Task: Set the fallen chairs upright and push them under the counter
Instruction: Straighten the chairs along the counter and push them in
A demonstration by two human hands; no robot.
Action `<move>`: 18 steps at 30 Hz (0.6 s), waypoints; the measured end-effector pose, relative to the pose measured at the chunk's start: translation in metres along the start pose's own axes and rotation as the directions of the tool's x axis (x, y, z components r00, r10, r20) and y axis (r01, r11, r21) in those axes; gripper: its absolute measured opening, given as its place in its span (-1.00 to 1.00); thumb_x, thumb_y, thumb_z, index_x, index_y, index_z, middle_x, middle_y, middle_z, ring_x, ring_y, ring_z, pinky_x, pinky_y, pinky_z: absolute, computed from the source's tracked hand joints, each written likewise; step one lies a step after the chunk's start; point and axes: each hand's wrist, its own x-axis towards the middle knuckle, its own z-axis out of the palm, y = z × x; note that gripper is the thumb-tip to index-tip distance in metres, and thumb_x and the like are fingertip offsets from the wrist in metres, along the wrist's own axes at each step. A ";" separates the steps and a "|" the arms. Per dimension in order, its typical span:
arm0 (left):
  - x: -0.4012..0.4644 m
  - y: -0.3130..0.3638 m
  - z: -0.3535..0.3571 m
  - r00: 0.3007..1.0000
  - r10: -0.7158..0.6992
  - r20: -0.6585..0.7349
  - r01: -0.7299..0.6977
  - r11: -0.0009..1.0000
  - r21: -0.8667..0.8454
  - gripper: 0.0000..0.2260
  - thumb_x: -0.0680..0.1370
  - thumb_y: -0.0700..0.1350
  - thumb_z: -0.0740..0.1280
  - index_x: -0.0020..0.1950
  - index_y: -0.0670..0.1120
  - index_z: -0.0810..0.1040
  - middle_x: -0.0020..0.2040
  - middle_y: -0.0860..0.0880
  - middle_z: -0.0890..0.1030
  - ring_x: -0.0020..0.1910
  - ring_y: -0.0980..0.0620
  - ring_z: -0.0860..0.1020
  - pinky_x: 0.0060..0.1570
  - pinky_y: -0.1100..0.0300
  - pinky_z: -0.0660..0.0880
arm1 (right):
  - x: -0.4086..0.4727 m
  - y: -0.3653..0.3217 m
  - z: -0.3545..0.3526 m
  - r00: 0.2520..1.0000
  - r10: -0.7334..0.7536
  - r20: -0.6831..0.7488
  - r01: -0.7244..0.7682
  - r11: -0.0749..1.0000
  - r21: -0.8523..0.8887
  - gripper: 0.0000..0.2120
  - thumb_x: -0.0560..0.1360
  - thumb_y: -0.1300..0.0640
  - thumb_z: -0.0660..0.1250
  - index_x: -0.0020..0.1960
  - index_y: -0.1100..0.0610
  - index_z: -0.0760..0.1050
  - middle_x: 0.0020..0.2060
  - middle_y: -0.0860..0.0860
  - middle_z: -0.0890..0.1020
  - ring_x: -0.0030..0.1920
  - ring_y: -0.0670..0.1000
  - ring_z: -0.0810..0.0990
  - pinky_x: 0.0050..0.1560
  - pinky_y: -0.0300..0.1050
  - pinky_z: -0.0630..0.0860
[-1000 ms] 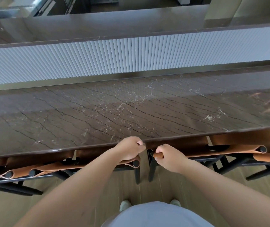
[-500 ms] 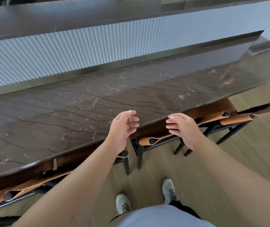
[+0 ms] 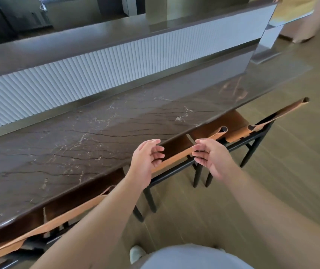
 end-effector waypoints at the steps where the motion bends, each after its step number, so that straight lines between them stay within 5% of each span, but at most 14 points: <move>1: -0.002 -0.005 0.014 1.000 -0.012 -0.004 0.012 1.000 -0.004 -0.83 0.57 -0.10 0.36 0.13 -0.08 0.64 -0.10 -0.08 0.66 -0.15 -0.02 0.60 -0.10 0.12 0.52 | 0.000 -0.005 -0.015 1.000 -0.006 0.010 0.006 1.000 0.007 -0.80 0.59 0.14 0.28 0.16 0.18 0.58 -0.13 0.11 0.72 -0.08 0.09 0.69 -0.08 -0.04 0.59; 13: -0.031 -0.070 0.200 1.000 -0.008 0.007 0.008 0.998 0.059 -0.81 0.53 -0.11 0.40 0.12 -0.10 0.61 -0.15 -0.06 0.66 -0.22 0.02 0.62 -0.09 0.12 0.50 | 0.009 -0.048 -0.209 0.999 -0.031 0.036 0.029 0.998 0.058 -0.79 0.62 0.11 0.26 0.16 0.16 0.58 -0.06 0.11 0.70 -0.05 0.09 0.68 -0.08 -0.05 0.57; 18: -0.033 -0.083 0.230 1.000 0.004 0.030 -0.007 0.994 0.112 -0.77 0.56 -0.10 0.36 0.19 -0.13 0.58 -0.14 -0.05 0.65 -0.17 0.00 0.61 -0.07 0.12 0.50 | 0.009 -0.059 -0.262 0.998 -0.038 0.045 0.036 0.998 0.056 -0.80 0.62 0.11 0.26 0.16 0.15 0.58 -0.04 0.13 0.69 -0.02 0.10 0.66 0.07 0.01 0.59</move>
